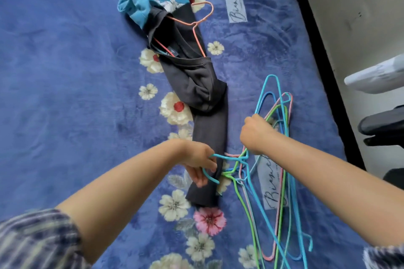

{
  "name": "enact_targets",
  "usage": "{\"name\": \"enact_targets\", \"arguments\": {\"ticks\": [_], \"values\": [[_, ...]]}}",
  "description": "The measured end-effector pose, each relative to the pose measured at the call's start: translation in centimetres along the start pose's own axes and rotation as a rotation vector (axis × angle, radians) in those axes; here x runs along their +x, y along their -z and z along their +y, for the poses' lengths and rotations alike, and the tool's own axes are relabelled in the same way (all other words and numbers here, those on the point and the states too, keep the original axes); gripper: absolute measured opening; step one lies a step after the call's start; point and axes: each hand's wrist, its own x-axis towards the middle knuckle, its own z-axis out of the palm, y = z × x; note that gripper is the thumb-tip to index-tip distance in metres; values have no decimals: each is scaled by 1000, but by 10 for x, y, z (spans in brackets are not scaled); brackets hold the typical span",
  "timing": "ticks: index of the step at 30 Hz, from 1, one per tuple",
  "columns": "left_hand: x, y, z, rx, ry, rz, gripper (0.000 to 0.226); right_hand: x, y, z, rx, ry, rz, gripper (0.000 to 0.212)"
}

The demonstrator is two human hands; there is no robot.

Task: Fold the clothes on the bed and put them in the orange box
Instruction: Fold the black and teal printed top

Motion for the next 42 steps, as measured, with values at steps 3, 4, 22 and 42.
{"name": "enact_targets", "arguments": {"ticks": [3,4,22,42], "values": [[35,-28,-3,133,60,24,24,3,-31,-16,129,-29,-139,33],[42,-30,-6,245,73,89,30,3,-37,-19,200,-45,-166,34],[12,86,-124,199,87,870,35,147,35,32,1897,-676,464,66],[-358,33,-64,-243,-185,1873,67,-143,308,4,1971,2,1204,9]]}}
